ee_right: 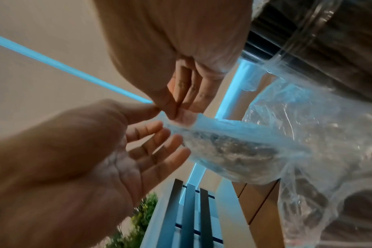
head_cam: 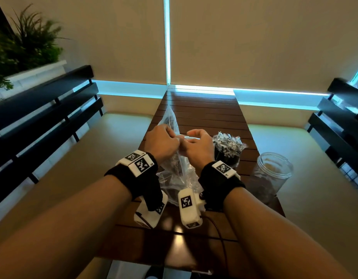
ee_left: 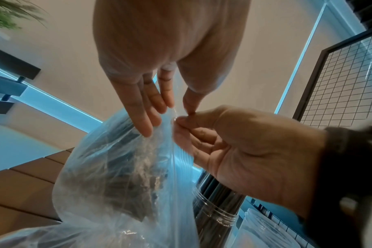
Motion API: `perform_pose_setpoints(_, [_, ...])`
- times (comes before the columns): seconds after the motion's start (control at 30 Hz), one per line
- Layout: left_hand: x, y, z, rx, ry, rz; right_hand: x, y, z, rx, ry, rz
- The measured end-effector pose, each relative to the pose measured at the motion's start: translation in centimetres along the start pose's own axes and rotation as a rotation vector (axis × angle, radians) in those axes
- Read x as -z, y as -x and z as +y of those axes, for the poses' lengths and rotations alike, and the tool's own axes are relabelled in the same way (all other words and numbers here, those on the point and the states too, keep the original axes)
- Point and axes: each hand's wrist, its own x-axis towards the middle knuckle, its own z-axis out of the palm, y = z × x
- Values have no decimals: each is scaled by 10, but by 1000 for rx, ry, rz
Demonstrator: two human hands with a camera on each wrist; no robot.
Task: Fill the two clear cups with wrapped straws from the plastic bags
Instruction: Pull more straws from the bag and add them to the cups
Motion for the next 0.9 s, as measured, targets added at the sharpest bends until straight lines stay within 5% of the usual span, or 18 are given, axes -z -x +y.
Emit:
perform_pose_setpoints(0.27, [1,2,4,119,31,-21,4,-3,7,-141,-320,-122])
perform_pose_setpoints(0.57, [7,4,5,30,-123,-58,2,2,3,-197,-438,-221])
perform_pose_setpoints(0.67, [10,7,7,8,-206,-95,-4,0,3,-175,-386,-131])
perform_pose_setpoints(0.77, [20,5,-3,33,-225,-97,7,-7,4,-167,-377,116])
perform_pose_setpoints(0.9, [30,2,-19,66,-137,7,16,-9,6,135,114,209])
